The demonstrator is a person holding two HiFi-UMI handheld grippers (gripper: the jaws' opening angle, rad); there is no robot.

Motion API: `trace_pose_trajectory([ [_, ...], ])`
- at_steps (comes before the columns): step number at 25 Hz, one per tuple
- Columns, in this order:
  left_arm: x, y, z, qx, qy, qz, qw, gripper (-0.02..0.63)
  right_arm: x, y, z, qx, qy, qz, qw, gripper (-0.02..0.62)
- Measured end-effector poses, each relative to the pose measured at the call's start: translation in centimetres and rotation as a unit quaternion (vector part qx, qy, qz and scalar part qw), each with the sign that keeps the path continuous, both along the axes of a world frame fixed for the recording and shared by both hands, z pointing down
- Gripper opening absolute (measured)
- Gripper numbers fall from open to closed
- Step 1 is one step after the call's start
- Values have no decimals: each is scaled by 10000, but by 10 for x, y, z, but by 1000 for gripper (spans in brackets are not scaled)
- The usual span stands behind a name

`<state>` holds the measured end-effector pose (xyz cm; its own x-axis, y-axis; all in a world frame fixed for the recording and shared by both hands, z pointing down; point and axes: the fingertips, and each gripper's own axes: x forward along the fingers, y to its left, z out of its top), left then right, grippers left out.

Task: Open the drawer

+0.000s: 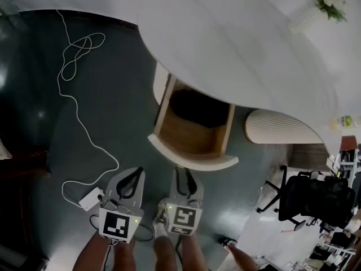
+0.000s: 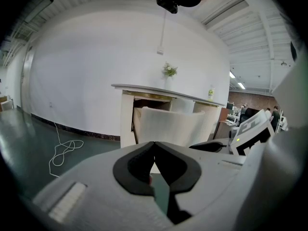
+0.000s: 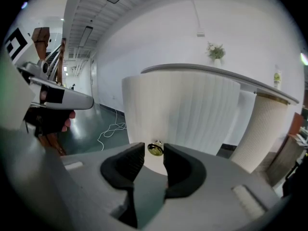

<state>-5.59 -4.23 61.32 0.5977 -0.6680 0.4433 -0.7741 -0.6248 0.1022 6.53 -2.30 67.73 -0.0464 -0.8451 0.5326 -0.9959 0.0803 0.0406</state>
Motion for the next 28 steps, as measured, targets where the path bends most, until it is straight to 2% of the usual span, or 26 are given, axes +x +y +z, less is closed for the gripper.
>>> trace_pose_trajectory([
  [8, 4, -7, -45, 180, 69, -3, 9998, 11, -6, 2, -46, 172, -27, -149, 9997, 127],
  [21, 18, -21, -183, 702, 275, 47, 9971, 11, 15, -14, -194, 809, 69, -35, 9967, 126],
  [28, 28, -23, -252, 1106, 523, 24, 9925, 9, 32, -13, -271, 1044, 92, 41, 9945, 114],
])
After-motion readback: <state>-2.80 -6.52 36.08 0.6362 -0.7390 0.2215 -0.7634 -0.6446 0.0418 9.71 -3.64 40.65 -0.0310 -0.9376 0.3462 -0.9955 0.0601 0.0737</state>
